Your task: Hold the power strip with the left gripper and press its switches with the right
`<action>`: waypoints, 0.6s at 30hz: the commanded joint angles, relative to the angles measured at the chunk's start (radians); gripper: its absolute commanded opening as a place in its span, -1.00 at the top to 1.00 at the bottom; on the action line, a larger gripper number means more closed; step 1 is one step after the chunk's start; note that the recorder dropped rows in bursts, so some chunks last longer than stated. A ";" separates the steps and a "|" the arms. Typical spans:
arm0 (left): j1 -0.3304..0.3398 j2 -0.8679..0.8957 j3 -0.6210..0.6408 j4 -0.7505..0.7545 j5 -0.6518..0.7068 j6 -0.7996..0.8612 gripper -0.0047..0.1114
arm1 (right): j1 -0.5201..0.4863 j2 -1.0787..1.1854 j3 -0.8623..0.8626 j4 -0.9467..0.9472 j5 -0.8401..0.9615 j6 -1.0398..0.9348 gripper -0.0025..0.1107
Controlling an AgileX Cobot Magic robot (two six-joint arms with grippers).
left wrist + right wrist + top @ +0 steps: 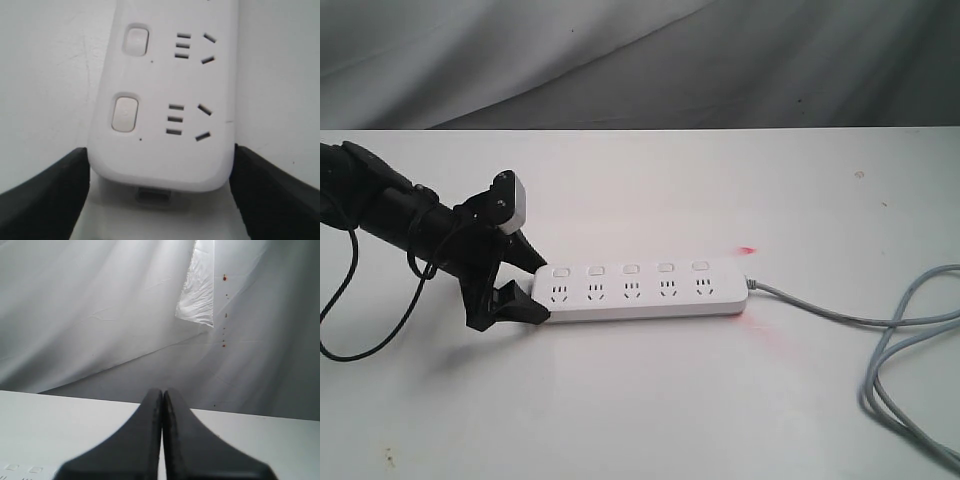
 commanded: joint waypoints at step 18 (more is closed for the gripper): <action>0.002 -0.145 -0.008 -0.015 -0.039 -0.002 -0.33 | -0.006 -0.006 0.003 0.001 -0.001 0.003 0.96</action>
